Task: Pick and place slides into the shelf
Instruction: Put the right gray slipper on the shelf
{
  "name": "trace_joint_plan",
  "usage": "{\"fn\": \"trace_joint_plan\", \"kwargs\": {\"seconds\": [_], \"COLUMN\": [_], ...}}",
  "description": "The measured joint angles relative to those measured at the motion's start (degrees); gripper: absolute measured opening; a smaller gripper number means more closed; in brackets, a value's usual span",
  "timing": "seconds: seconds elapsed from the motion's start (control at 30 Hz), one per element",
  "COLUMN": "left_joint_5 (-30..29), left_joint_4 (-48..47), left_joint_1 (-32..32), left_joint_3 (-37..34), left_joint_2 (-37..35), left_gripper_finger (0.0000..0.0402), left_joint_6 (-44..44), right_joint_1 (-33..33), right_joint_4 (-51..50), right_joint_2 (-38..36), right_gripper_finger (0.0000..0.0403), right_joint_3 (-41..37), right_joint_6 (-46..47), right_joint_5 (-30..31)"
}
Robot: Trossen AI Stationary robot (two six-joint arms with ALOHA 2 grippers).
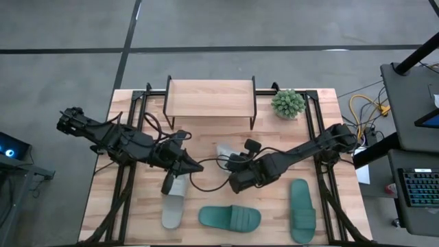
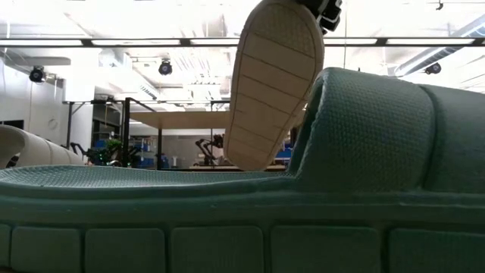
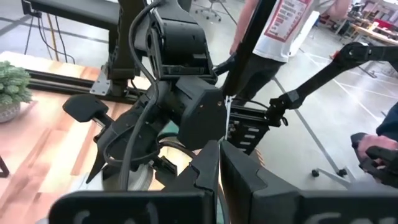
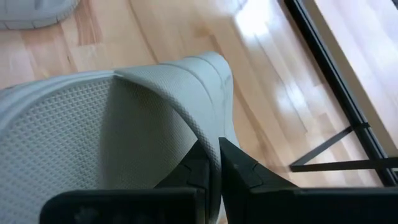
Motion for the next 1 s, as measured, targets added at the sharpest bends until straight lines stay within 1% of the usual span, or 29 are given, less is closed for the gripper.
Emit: {"fn": "trace_joint_plan", "kwargs": {"seconds": [0.27,0.43,0.57,0.77,1.0], "left_joint_5": [-0.53,-0.51,-0.51,-0.51,-0.87], "left_joint_4": [-0.13,-1.18,-6.26,-12.36,-12.58], "left_joint_1": [0.0,0.0,0.0,0.0,0.0], "left_joint_3": [0.0,-0.04,-0.24,-0.31,-0.98], "left_joint_2": [0.0,-0.02,-0.04,-1.01,-4.16], "left_gripper_finger": [0.0,0.0,0.0,0.0,0.0], "left_joint_6": [-1.3,-1.44,-1.22,-1.16,0.48], "right_joint_1": [-0.34,-1.54,-2.23,-3.59,-3.87], "right_joint_4": [-1.23,-6.01,-6.3,-6.32,-5.43], "right_joint_2": [-0.47,-3.64,-6.48,-10.3,-13.93], "right_gripper_finger": [0.0013,0.0013,0.0013,0.0013,0.0013], "right_joint_3": [-0.07,-0.07,-0.07,-0.07,-0.07], "right_joint_6": [1.08,8.36,8.97,10.54,11.11], "right_joint_5": [-0.26,0.11,2.63,3.05,3.04]}}
